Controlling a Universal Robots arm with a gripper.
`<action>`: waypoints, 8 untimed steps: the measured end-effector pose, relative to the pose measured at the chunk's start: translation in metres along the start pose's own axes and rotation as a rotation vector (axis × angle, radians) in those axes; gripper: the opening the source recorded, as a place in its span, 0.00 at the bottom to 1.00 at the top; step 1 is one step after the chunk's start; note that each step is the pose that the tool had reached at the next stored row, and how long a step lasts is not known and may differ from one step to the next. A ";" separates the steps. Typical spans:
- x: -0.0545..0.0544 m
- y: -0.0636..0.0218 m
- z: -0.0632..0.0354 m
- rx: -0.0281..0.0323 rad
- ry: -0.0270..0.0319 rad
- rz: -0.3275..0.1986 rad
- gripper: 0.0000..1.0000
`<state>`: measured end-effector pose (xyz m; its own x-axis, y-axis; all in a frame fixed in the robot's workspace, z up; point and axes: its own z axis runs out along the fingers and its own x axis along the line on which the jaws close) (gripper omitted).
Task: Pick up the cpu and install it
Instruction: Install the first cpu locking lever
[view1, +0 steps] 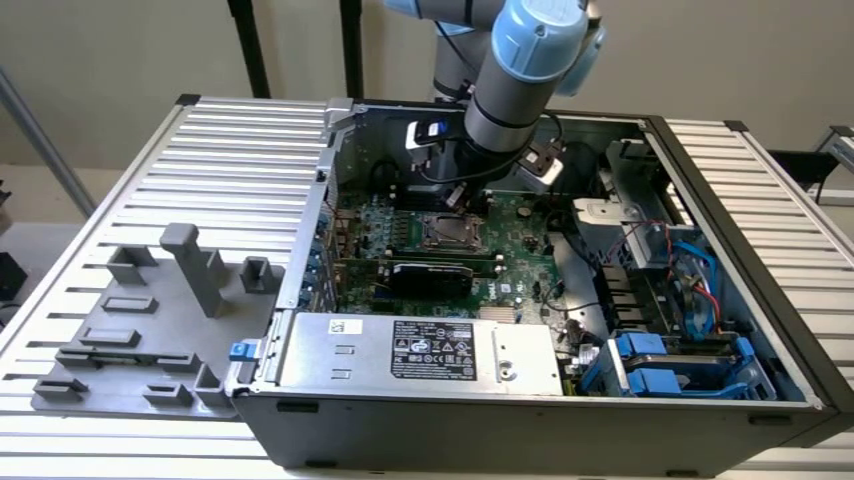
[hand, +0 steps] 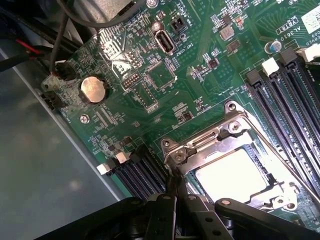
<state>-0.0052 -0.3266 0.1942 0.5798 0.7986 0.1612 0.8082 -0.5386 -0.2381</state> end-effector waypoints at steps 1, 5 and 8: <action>0.000 -0.0004 -0.0013 0.0007 0.0009 0.000 0.12; 0.002 -0.0026 -0.0108 0.0023 0.0016 -0.001 0.12; -0.001 -0.0046 -0.0134 0.0047 0.0048 -0.001 0.12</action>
<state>-0.0083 -0.3287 0.2079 0.5794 0.7980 0.1662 0.8084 -0.5364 -0.2424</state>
